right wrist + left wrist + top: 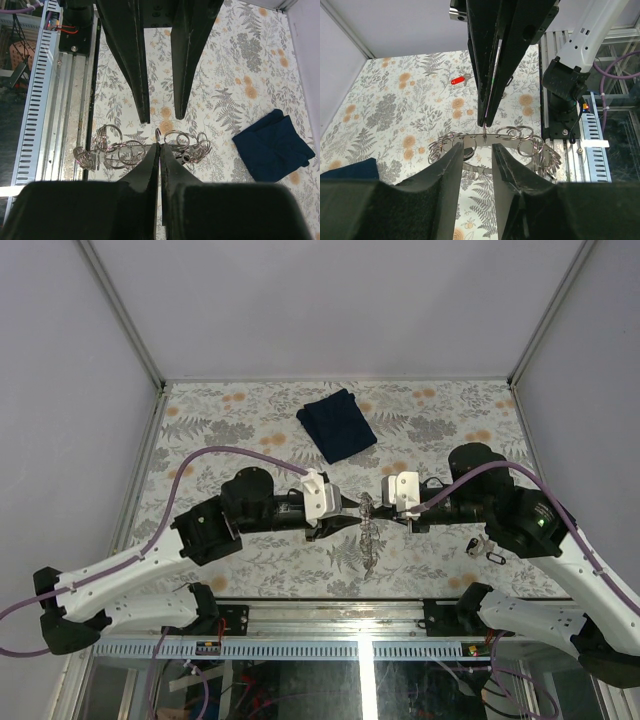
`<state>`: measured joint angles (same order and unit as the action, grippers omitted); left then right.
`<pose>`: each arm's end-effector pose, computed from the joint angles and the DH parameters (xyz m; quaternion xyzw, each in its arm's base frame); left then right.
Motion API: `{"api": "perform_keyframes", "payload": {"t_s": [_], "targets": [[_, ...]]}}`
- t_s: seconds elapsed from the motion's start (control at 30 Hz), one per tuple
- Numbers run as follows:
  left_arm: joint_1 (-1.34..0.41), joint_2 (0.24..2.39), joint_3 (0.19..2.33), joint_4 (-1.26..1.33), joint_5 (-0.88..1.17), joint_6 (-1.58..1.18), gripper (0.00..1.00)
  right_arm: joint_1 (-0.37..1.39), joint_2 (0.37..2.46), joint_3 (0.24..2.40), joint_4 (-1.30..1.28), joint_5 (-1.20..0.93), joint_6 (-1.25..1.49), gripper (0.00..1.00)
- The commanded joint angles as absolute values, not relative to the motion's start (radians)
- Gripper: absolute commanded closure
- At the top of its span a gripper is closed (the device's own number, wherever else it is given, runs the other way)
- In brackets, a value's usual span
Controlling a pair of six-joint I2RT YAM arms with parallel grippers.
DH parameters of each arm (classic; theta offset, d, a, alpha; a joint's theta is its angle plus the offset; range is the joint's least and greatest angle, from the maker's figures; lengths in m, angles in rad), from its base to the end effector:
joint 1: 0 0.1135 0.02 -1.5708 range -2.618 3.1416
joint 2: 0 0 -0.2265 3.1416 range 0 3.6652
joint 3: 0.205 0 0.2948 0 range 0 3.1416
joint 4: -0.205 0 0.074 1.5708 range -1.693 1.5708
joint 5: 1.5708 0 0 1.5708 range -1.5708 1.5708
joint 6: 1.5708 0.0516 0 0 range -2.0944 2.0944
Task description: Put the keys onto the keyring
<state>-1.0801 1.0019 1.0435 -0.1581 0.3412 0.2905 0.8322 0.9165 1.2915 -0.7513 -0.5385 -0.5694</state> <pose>0.1288 -0.2777 0.3620 0.5533 0.4986 -0.3690 0.5559 0.1412 0.1944 0.4113 -0.6283 0.5128 0.2891 0.5086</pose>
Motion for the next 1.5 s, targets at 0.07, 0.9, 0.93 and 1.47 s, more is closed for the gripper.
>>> {"api": "perform_keyframes", "payload": {"t_s": [0.07, 0.9, 0.93, 1.47], "targets": [[-1.084, 1.023, 1.099, -0.149, 0.363, 0.301, 0.72, 0.837, 0.914, 1.328, -0.682, -0.548, -0.573, 1.00], [-1.083, 1.068, 1.133, -0.171, 0.376, 0.321, 0.85, 0.837, 0.917, 1.305, -0.660, -0.574, -0.563, 1.00], [-1.084, 1.070, 1.133, -0.170, 0.376, 0.322, 0.85, 0.838, 0.917, 1.303, -0.660, -0.574, -0.564, 1.00], [-1.084, 1.080, 1.141, -0.176, 0.372, 0.330, 0.85, 0.837, 0.924, 1.301, -0.655, -0.579, -0.566, 1.00]]}}
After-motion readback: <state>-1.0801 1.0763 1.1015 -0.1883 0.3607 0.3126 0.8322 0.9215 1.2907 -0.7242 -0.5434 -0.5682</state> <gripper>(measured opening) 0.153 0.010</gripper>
